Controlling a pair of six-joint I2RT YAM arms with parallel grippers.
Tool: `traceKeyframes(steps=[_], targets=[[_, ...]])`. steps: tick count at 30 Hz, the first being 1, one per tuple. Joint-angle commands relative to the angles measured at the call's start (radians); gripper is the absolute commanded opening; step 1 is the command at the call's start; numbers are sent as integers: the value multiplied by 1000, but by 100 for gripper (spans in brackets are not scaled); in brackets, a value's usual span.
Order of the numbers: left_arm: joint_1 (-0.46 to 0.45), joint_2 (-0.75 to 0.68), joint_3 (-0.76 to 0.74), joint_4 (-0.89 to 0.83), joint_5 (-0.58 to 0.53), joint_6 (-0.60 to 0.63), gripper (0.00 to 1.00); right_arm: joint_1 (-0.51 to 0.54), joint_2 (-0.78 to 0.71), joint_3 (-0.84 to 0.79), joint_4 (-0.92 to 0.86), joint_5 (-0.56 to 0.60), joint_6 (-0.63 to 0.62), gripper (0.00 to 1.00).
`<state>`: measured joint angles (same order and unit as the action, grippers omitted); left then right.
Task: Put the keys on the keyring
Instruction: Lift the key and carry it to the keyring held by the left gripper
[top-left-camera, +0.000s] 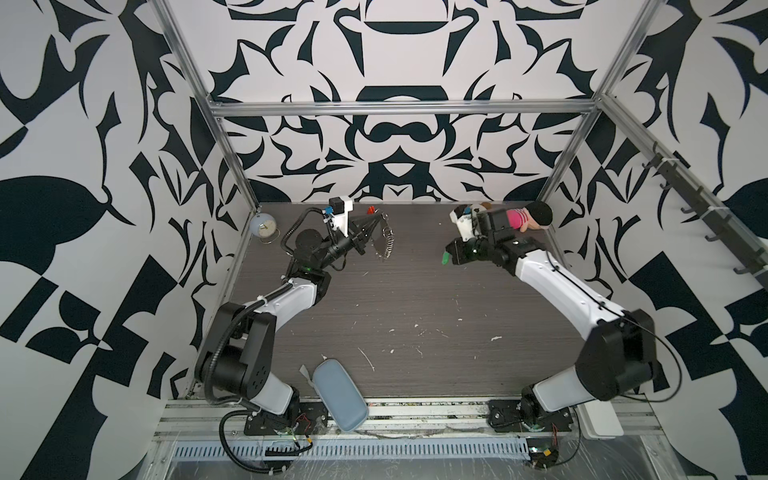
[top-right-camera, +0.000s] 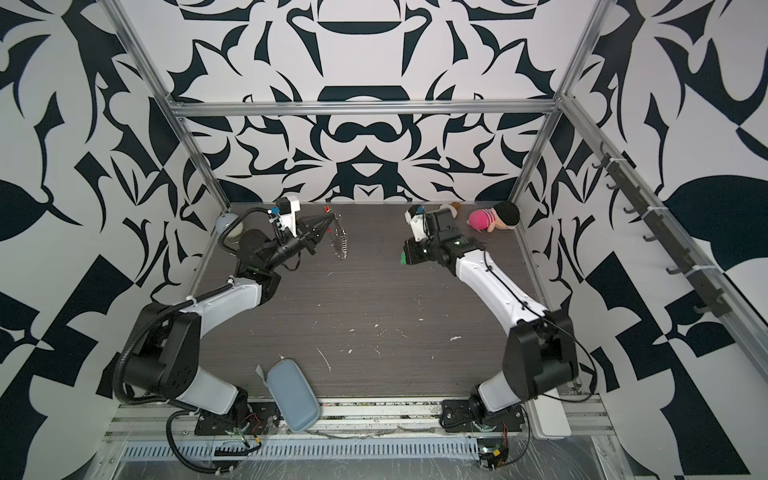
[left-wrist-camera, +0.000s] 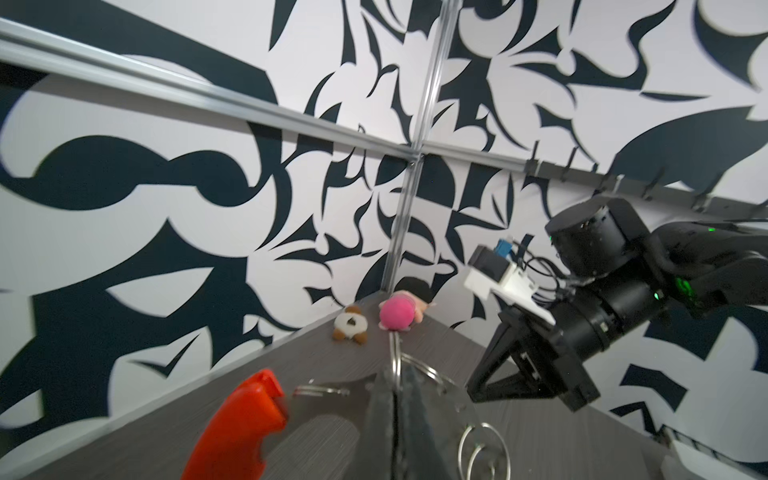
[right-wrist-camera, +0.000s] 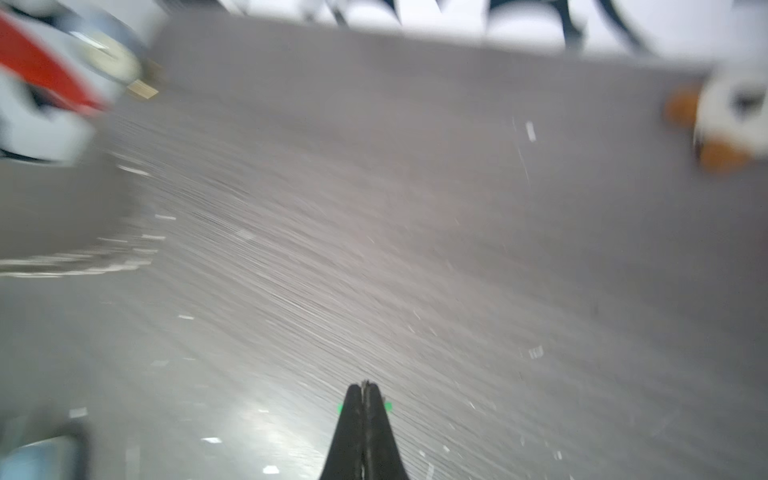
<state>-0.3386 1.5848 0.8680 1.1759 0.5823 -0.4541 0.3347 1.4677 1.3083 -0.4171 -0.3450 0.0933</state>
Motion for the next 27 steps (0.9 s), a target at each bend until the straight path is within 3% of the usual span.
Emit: traceKeyframes(steps=[1, 5, 11, 27], targets=[[4, 59, 81, 264, 69, -180, 0, 6, -26, 120, -51, -231, -29, 0], [-2, 90, 145, 266, 132, -207, 0, 5, -13, 243, -65, -411, -14, 0], [-10, 104, 193, 264, 188, -241, 0, 6, 57, 399, -49, -582, 34, 0], [-45, 123, 195, 265, 197, -227, 0, 52, 196, 564, 9, -691, 119, 0]])
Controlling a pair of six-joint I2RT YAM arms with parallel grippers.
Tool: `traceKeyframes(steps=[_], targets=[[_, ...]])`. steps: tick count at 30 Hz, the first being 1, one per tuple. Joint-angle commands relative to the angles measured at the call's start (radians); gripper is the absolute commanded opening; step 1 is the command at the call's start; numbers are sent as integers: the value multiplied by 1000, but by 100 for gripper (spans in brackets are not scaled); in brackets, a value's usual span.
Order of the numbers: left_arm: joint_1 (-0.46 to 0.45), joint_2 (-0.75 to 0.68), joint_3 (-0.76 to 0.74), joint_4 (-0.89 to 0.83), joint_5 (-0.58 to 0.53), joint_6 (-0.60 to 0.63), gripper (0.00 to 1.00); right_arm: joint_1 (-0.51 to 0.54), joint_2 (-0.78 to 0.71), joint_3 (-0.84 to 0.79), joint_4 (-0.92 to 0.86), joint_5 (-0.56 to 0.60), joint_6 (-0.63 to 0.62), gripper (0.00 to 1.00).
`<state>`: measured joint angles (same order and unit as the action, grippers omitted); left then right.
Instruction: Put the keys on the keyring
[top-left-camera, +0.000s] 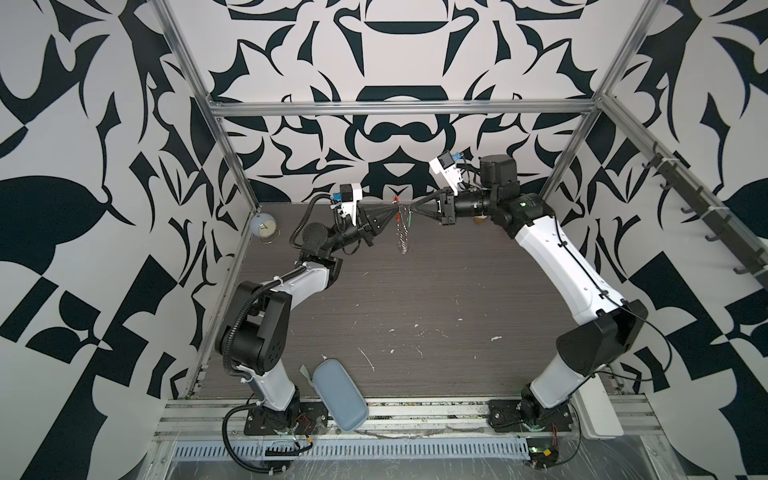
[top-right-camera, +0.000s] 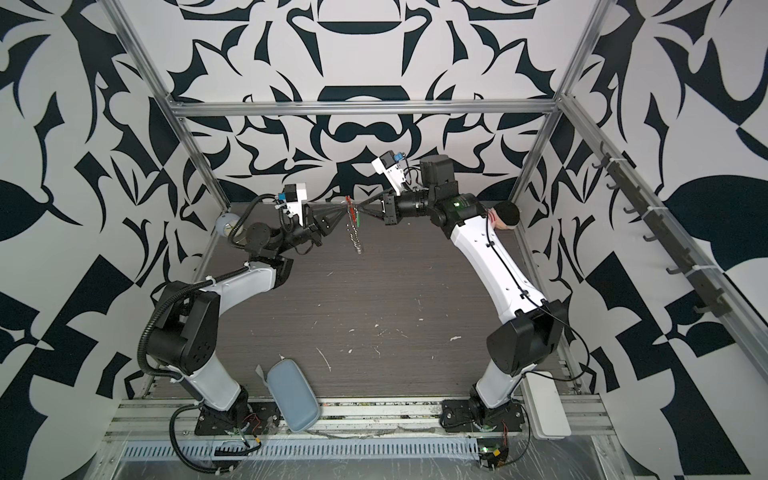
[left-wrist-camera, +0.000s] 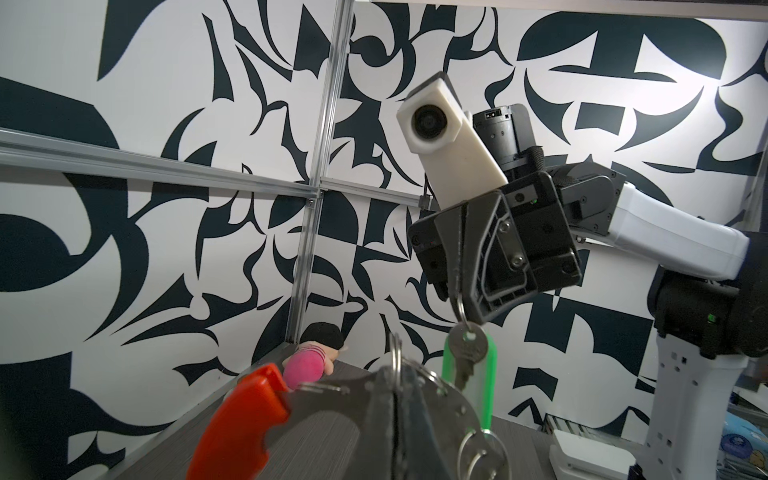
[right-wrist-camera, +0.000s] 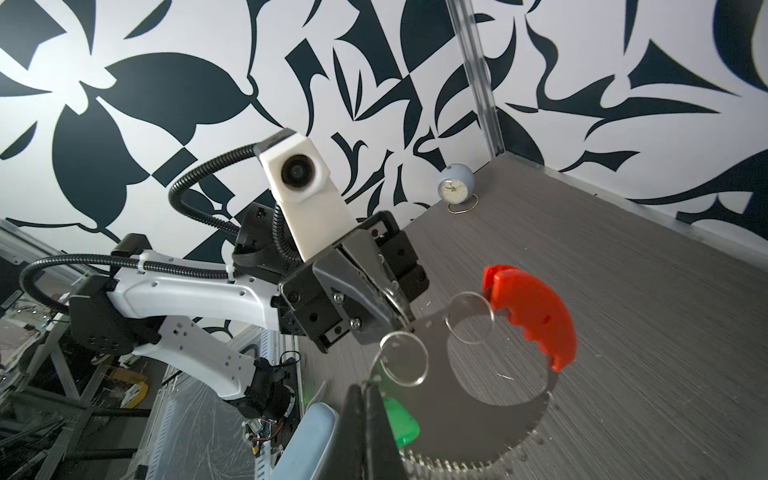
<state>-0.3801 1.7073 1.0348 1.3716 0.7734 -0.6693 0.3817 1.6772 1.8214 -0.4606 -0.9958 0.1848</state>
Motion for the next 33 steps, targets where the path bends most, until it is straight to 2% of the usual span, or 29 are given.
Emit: traceKeyframes(steps=[1, 18, 27, 33], targets=[[-6, 2, 30, 70, 6, -12, 0, 5, -9, 54, 57, -41, 30, 0], [-30, -5, 31, 70, 17, -12, 0, 13, 70, 114, 67, -42, 67, 0], [-30, -8, 33, 70, 10, -13, 0, 16, 66, 75, 69, -35, 65, 0], [-29, 1, 28, 68, -16, -16, 0, 16, 16, 20, 132, -9, 78, 0]])
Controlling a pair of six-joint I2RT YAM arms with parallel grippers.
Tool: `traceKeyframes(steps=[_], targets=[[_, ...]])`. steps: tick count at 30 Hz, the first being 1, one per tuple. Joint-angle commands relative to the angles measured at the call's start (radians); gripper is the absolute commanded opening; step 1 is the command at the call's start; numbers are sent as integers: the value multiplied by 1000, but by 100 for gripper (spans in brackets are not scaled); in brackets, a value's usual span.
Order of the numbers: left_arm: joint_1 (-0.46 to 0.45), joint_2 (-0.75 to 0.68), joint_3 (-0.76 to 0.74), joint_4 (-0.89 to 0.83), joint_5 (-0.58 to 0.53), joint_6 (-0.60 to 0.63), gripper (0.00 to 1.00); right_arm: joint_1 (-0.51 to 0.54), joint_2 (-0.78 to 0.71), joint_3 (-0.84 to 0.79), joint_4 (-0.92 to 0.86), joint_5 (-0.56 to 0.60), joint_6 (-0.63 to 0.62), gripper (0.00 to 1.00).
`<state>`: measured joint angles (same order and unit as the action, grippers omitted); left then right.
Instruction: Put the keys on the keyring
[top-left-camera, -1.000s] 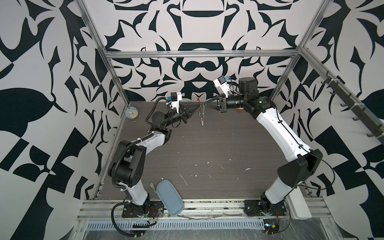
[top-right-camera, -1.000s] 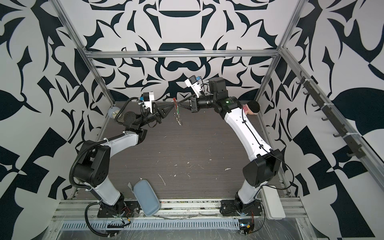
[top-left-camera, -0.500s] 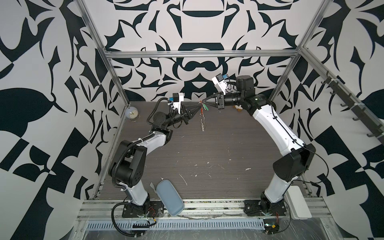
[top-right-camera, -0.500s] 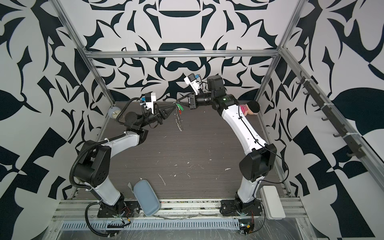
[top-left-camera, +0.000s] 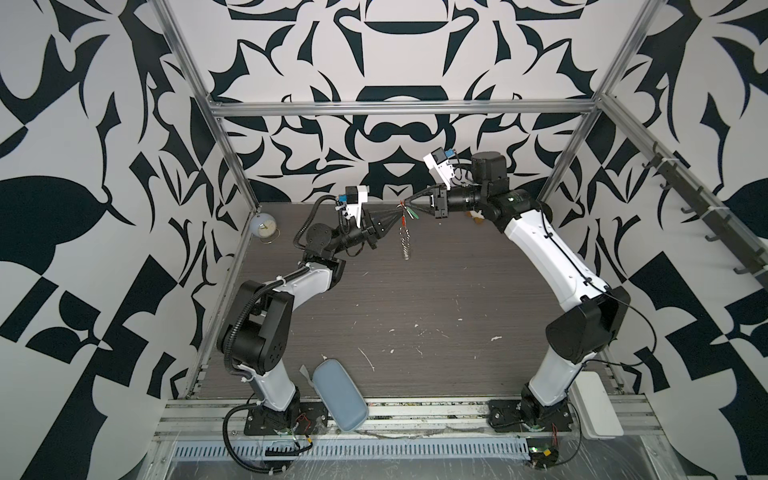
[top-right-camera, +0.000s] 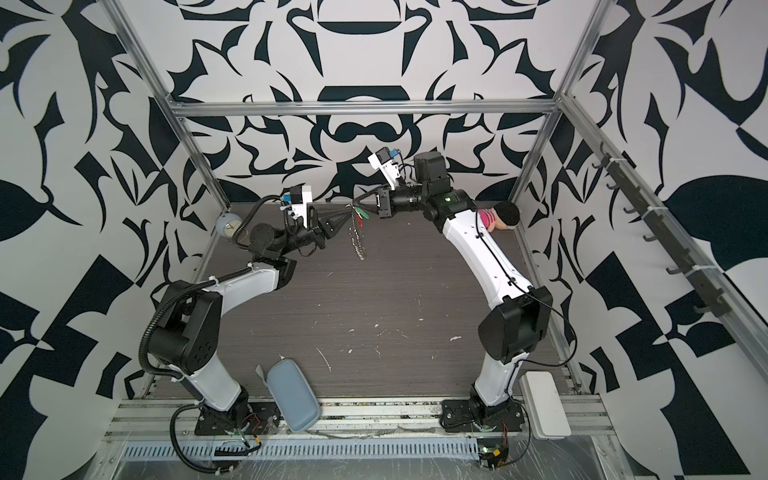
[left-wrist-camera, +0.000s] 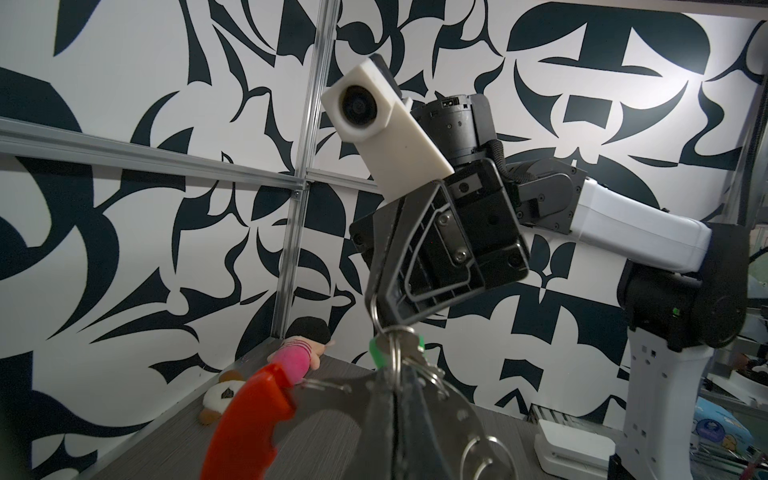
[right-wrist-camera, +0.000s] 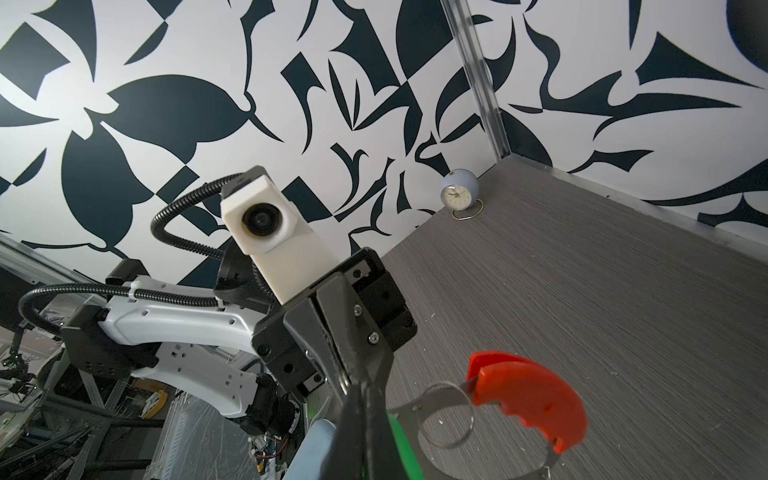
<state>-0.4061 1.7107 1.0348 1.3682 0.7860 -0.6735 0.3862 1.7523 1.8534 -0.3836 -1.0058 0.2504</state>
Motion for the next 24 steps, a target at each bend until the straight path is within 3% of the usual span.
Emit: traceKeyframes(steps=[1, 13, 24], targets=[[-4, 0, 28, 71, -35, -11, 0, 11, -64, -14, 56, 1, 10, 0], [-4, 3, 28, 51, -54, -1, 0, 11, -65, -32, 68, -17, 19, 0], [-4, -1, 31, 70, -25, 0, 0, 13, 15, 69, -37, 73, 40, 0]])
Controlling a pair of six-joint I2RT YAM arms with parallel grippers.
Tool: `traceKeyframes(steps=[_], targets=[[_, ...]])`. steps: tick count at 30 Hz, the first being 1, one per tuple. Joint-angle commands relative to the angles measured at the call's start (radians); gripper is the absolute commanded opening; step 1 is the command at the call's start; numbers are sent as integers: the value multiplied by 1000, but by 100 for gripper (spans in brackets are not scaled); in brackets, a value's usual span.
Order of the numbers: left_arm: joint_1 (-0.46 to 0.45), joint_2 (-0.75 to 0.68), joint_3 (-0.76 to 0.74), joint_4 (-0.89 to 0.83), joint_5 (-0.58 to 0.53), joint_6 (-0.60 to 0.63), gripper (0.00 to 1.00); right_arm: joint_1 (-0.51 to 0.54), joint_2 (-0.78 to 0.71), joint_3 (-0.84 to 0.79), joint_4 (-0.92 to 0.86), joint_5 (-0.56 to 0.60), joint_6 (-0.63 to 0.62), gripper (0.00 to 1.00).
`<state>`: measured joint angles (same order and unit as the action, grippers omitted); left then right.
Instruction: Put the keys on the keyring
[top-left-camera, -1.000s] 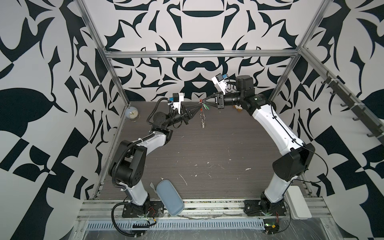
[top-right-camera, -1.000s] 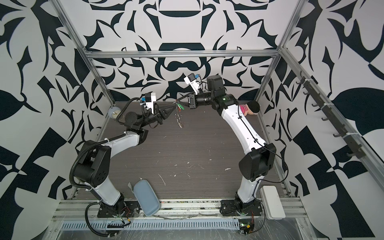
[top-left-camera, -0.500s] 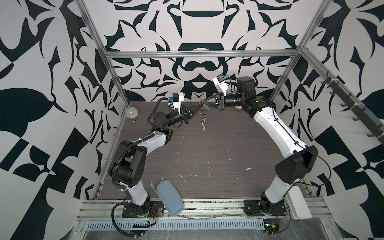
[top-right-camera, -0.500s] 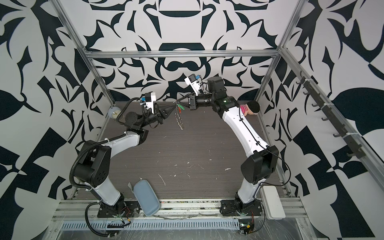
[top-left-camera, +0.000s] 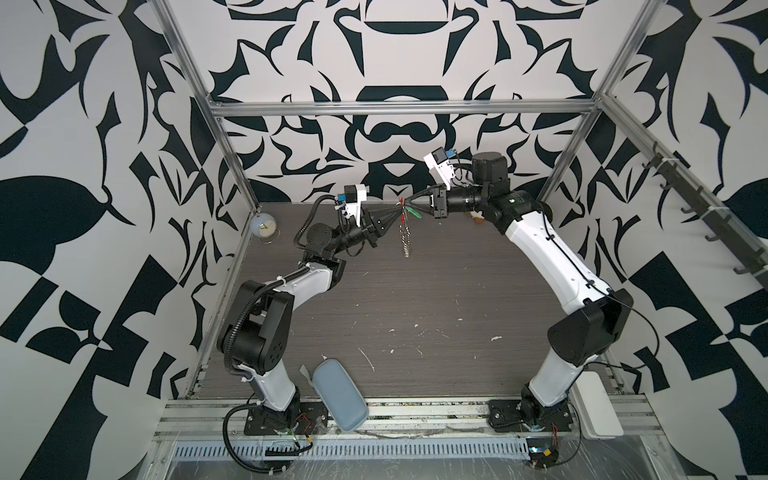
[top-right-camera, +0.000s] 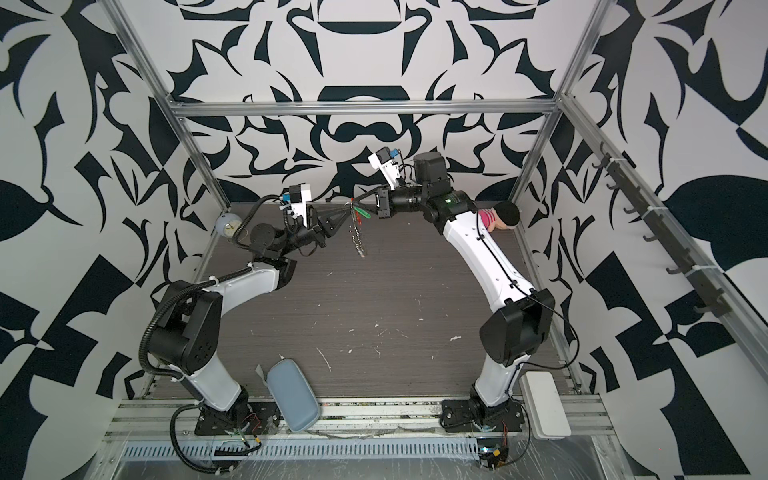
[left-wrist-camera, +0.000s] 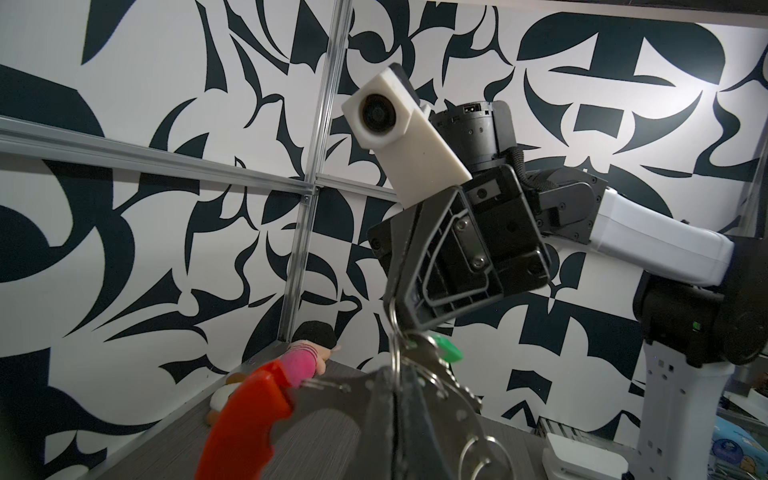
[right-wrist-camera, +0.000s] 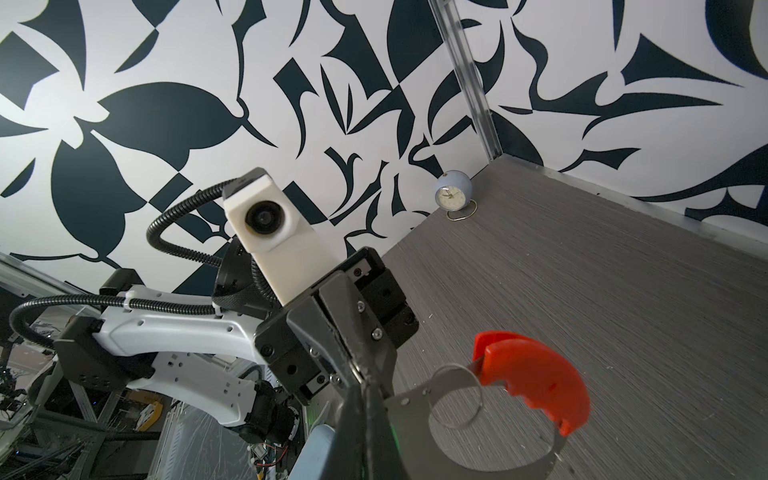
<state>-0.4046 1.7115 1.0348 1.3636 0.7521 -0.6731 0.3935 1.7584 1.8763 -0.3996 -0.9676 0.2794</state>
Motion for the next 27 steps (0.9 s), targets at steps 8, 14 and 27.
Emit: traceKeyframes(steps=[8, 14, 27], targets=[[-5, 6, 36, 77, 9, -2, 0, 10, 15, 24, -44, 33, 1, 0], [-5, 9, 34, 68, -4, 4, 0, 6, -26, -16, 3, 75, 20, 0], [-6, -18, 21, -32, -36, 69, 0, 2, -98, -78, 103, 76, 45, 0]])
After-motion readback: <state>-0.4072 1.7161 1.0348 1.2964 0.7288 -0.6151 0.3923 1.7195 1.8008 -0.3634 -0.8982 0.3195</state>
